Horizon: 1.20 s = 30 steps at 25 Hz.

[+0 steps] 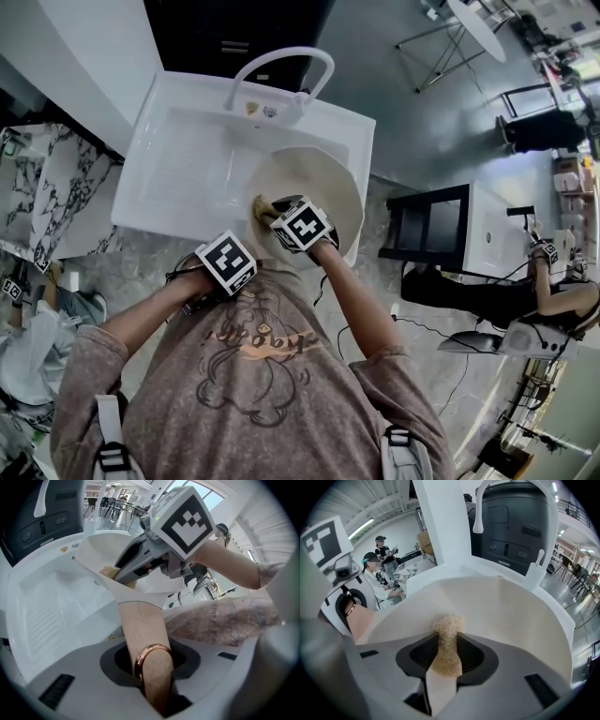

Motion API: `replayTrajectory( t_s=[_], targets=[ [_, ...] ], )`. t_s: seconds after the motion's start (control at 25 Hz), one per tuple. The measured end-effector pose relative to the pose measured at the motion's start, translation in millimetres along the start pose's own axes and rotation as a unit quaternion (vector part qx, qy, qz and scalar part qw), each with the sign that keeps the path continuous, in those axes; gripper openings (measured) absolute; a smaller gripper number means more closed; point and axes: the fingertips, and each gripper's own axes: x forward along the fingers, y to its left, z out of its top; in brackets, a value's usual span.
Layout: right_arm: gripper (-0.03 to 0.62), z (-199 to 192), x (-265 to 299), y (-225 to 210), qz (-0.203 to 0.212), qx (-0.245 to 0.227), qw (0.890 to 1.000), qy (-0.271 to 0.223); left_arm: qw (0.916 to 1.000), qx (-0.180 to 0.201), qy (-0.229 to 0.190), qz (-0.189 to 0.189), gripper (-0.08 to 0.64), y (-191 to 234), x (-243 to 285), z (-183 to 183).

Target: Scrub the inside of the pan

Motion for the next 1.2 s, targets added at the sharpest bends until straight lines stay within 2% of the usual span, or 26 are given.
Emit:
replayTrajectory(
  t_s=[0.2,0.32,0.56,0.92,1.2],
  targets=[
    [0.138,6.2,0.7,-27.6,-0.072,-0.008,0.997,-0.015,1.0,-0.002,-0.001,-0.002,0.118,-2.0,-0.3,-1.3],
    [0.137,14.6,-9.5,-41.1,-0.094,0.005,0.995,-0.042,0.9999,-0.009,-0.008,-0.004,0.12,0.0,-1.8,-3.6],
    [0.138,25.4,-40.4,-40.8,-0.094,0.018,0.991,-0.09,0.9969,-0.066,-0.034,-0.027,0.121,10.2,-5.5,-10.1],
    [0.138,13.8,-68.8,-35.8,-0.1,0.052,0.986,-0.122,0.9906,-0.12,-0.064,-0.015,0.121,30.5,-16.4,-23.1],
    [0.14,9.3,-98.8,-35.4,-0.105,0.098,0.973,-0.181,0.9821,-0.167,-0.087,0.003,0.123,52.3,-30.2,-40.0]
  ],
)
